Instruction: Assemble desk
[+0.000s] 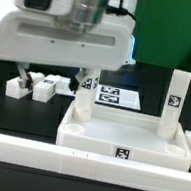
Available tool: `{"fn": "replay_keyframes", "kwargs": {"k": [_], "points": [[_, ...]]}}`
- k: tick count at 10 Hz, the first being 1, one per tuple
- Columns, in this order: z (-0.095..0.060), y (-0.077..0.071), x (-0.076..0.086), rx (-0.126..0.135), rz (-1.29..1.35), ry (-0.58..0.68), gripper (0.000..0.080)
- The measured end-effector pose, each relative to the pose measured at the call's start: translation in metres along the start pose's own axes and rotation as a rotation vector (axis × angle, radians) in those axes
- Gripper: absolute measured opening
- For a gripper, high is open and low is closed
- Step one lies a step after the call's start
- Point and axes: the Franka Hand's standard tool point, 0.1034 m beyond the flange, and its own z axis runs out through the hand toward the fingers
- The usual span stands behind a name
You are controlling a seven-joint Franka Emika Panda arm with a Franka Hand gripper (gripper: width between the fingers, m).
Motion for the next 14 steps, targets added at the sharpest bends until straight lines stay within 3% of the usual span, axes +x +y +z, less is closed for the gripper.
{"fn": "replay_keyframes", "kwargs": {"k": [1,4,5,6,8,12,14], "points": [[0.004,0.007,-0.007,-0.008,0.002,0.012,0.0649],[0.005,0.004,-0.005,-0.005,0.015,0.005,0.0649],[0.006,0.005,-0.005,0.011,0.072,-0.025,0.0649],[0.006,0.008,-0.014,0.051,0.145,-0.068,0.0649],[0.018,0.016,-0.037,0.087,0.216,-0.103,0.0649],[0.019,0.015,-0.036,0.084,0.313,-0.107,0.0649],[0.023,0.019,-0.054,0.202,0.619,-0.142,0.0649]]}}
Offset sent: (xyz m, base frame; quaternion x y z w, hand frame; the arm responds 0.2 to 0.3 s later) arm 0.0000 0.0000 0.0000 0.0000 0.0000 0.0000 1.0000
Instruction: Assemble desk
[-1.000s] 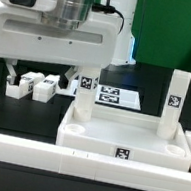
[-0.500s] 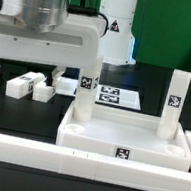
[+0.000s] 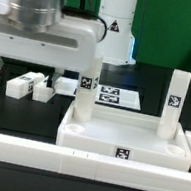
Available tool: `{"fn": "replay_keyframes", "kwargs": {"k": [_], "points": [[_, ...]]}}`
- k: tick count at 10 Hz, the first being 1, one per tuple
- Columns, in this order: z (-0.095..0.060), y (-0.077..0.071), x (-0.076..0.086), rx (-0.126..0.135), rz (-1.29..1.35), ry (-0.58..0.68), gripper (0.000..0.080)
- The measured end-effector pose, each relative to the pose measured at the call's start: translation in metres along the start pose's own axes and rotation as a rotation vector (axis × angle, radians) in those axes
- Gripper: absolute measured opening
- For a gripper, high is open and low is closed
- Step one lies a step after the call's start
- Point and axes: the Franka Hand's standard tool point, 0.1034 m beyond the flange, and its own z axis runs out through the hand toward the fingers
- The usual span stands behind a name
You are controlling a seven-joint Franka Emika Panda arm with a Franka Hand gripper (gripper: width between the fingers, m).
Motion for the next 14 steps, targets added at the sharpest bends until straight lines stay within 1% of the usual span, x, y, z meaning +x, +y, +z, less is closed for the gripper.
{"fn": "replay_keyframes", "kwargs": {"k": [1,2,3,4,5,6,7,8,10,11,12,13,14], "points": [[0.004,0.011,-0.005,0.031,0.103,-0.002,0.0649],[0.006,0.01,-0.005,0.021,0.098,0.0,0.0649],[0.006,0.007,-0.005,0.023,0.091,0.0,0.0649],[0.006,0.009,-0.007,0.047,0.091,-0.008,0.0649],[0.007,0.017,-0.012,0.103,0.114,-0.022,0.0649],[0.011,0.025,-0.018,0.124,0.132,-0.027,0.0649],[0.022,0.028,-0.029,0.136,0.124,-0.033,0.0649],[0.03,0.027,-0.039,0.152,0.131,-0.044,0.0649],[0.032,0.025,-0.042,0.16,0.127,-0.08,0.0649],[0.033,0.022,-0.049,0.182,0.118,-0.174,0.0649],[0.033,0.023,-0.046,0.196,0.115,-0.228,0.0649],[0.034,0.022,-0.048,0.211,0.111,-0.291,0.0649],[0.036,0.021,-0.047,0.215,0.106,-0.322,0.0649]]}}
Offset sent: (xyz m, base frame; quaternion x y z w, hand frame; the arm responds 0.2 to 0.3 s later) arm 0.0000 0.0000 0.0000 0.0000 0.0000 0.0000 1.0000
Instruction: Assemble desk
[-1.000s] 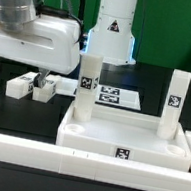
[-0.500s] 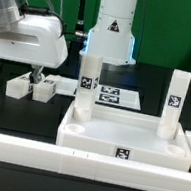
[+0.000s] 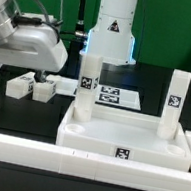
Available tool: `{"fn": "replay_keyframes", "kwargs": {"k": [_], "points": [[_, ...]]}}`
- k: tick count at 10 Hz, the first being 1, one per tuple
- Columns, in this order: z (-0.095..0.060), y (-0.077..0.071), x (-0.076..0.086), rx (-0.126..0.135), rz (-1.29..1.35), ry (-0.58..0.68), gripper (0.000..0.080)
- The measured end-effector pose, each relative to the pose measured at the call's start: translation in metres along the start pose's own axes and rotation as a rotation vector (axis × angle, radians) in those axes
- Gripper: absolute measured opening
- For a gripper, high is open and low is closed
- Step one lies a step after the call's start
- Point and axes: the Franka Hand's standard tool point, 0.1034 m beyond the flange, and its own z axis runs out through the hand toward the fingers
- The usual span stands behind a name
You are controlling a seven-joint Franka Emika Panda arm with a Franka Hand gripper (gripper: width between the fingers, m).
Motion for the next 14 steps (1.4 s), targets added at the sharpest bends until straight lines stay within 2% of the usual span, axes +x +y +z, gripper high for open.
{"fn": "replay_keyframes", "kwargs": {"k": [4,6,7,8,14], "points": [[0.012,0.0,-0.009,0.015,0.009,-0.259,0.0649],[0.016,0.001,-0.004,0.011,0.01,-0.327,0.0649],[0.02,0.004,-0.01,-0.005,0.019,-0.401,0.0649],[0.022,0.005,-0.002,-0.013,0.016,-0.385,0.0649],[0.024,0.007,-0.001,-0.016,0.026,-0.378,0.0649]]}}
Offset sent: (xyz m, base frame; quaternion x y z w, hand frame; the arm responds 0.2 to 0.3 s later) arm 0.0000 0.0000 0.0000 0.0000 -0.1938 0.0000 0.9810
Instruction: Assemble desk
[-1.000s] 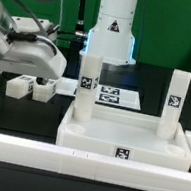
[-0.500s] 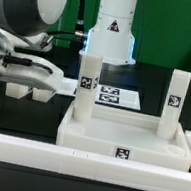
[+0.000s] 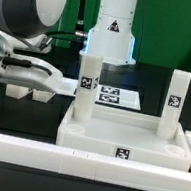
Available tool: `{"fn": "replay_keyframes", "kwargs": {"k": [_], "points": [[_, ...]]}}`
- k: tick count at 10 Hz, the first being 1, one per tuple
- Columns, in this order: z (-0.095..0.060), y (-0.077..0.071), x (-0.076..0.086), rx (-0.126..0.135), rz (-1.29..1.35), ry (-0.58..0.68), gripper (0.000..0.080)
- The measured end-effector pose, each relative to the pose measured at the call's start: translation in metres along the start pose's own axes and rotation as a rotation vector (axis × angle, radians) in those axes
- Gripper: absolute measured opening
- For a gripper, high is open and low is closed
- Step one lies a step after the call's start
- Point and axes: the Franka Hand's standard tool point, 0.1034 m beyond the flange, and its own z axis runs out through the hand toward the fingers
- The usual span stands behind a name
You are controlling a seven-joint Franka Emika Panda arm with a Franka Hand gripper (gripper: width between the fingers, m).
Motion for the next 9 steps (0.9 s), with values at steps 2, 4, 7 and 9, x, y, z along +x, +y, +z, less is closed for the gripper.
{"fn": "replay_keyframes", "kwargs": {"k": [2,4,7,9], "points": [[0.0,0.0,0.001,-0.001,0.0,0.003,0.0649],[0.001,0.001,0.003,-0.004,0.001,0.014,0.0649],[0.023,-0.003,-0.012,0.006,0.03,0.023,0.0649],[0.017,-0.001,-0.015,0.012,0.035,0.031,0.0649]]}}
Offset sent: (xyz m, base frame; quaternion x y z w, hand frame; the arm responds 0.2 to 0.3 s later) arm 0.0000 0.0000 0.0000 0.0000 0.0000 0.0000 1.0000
